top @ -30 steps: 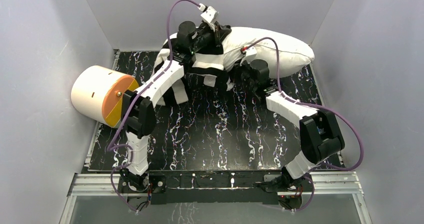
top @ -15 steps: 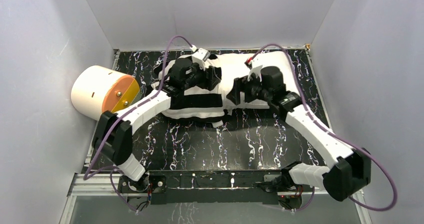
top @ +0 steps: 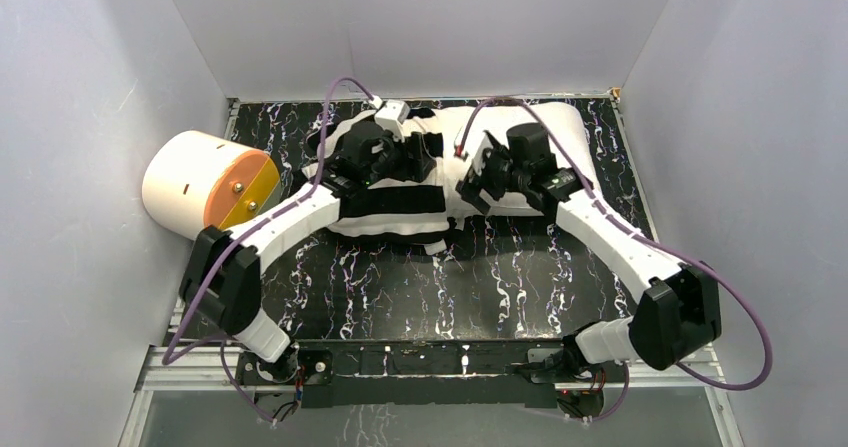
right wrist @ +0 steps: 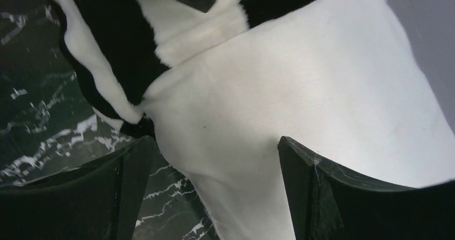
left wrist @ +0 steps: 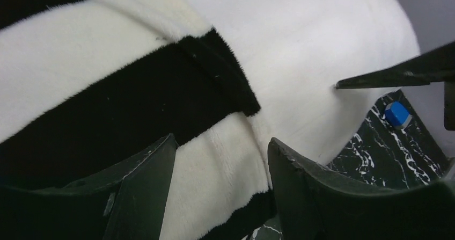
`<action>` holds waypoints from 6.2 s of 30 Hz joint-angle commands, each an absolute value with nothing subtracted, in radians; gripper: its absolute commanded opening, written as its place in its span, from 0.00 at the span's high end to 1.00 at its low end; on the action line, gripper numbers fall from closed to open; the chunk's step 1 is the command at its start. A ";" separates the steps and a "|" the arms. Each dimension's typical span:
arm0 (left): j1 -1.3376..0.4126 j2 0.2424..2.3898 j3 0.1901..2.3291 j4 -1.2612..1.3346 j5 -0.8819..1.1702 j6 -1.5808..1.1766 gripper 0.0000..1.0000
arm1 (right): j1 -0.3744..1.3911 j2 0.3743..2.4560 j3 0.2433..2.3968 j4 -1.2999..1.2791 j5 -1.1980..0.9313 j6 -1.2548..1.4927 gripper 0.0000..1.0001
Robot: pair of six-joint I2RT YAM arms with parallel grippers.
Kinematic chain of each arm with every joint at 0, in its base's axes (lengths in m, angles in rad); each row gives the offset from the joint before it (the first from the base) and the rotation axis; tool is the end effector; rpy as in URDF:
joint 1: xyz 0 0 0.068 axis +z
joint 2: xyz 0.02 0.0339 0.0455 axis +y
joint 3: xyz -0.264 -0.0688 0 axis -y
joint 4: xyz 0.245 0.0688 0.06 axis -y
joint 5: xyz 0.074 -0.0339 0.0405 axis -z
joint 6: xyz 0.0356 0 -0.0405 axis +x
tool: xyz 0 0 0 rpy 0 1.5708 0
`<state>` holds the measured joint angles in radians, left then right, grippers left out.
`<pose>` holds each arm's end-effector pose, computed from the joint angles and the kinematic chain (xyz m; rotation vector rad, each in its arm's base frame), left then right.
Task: Put the pillow into the pillowcase
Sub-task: Stuff the pillow into the pillowcase.
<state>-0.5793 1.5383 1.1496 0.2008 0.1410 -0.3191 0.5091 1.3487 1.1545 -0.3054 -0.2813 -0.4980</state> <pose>0.3054 -0.2058 0.3196 0.3415 1.7901 -0.7697 0.2648 0.1591 0.3308 -1.1429 1.7166 0.2977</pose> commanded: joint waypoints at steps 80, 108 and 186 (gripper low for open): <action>-0.788 1.237 0.858 0.145 -0.222 -0.356 0.56 | 0.671 1.552 1.075 0.196 -0.033 0.327 0.49; -0.645 2.095 1.910 -0.029 -0.314 0.011 1.00 | 0.303 1.862 1.345 0.173 -0.637 0.324 0.46; -1.040 1.812 1.738 -0.440 -0.659 -0.167 0.20 | 0.067 1.270 0.869 0.165 -0.493 0.188 0.35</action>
<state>-1.0290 1.6913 1.6989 -0.4282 -0.5507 -0.1463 0.1509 1.2388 0.8345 0.0074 -0.4671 0.2489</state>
